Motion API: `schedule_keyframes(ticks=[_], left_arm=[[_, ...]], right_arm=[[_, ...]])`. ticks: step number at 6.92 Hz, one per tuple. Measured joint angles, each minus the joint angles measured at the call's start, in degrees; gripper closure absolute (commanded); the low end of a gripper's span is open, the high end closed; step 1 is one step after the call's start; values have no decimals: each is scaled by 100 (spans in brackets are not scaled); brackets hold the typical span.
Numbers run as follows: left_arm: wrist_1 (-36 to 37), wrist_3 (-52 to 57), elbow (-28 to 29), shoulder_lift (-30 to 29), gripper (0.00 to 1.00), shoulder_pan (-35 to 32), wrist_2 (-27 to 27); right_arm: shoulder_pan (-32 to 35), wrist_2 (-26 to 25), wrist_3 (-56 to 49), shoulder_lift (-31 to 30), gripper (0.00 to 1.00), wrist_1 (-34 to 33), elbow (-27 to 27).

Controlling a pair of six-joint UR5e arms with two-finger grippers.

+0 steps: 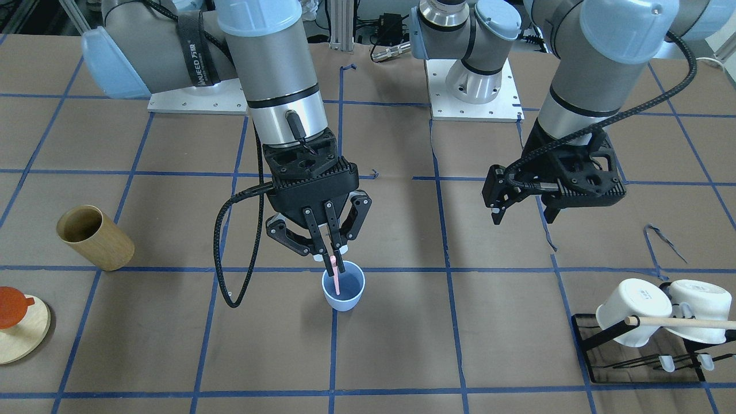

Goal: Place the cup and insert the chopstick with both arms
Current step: 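Move the pink chopstick over the blue cup and lower it inside with the right gripper, then open the right gripper to release the chopstick in the cup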

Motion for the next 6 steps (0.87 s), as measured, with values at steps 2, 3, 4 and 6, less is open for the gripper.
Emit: schedule_keyframes(ticks=[2,3,4,6], left_arm=[[-40,0,-37,56,15,8,-6],[-42,0,-46,56,15,10,-16],[-43,0,-51,54,15,10,-21],[-44,0,-50,56,15,4,-20]], right_arm=[[10,-6,23,58,52,-73,141],[17,-3,111,53,15,-165,254],[23,-3,285,27,0,-254,315],[10,-14,459,-169,0,-183,310]])
